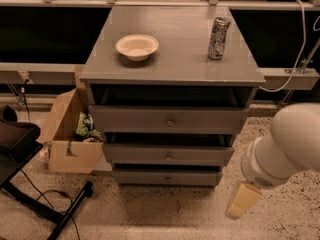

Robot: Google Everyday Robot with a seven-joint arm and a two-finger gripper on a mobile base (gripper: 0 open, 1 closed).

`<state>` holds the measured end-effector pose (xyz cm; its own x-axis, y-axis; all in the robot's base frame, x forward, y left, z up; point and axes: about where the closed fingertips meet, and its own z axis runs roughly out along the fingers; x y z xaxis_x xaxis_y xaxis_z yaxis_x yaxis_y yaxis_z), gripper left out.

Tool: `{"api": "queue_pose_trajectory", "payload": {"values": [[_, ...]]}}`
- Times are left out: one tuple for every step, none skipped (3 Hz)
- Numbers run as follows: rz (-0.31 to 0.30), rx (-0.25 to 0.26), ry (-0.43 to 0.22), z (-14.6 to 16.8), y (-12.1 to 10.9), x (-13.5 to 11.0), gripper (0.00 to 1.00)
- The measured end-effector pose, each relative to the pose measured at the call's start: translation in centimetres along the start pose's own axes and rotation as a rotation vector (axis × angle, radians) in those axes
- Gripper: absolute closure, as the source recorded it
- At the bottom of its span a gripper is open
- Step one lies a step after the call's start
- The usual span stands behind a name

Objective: Open middle drawer

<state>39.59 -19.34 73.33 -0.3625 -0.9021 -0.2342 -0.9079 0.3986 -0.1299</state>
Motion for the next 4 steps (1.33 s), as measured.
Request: {"api": "queue_pose_trajectory", "payload": {"values": [[-0.019, -0.009, 0.033, 8.7, 0.1, -0.9, 0.00], [-0.043, -0.037, 0.082, 15.2, -1.6, -2.3, 0.00], [-0.058, -0.056, 0.095, 16.8, -1.5, -2.7, 0.00], [-0.064, -0.054, 0.088, 17.2, -1.7, -2.9, 0.00]]}}
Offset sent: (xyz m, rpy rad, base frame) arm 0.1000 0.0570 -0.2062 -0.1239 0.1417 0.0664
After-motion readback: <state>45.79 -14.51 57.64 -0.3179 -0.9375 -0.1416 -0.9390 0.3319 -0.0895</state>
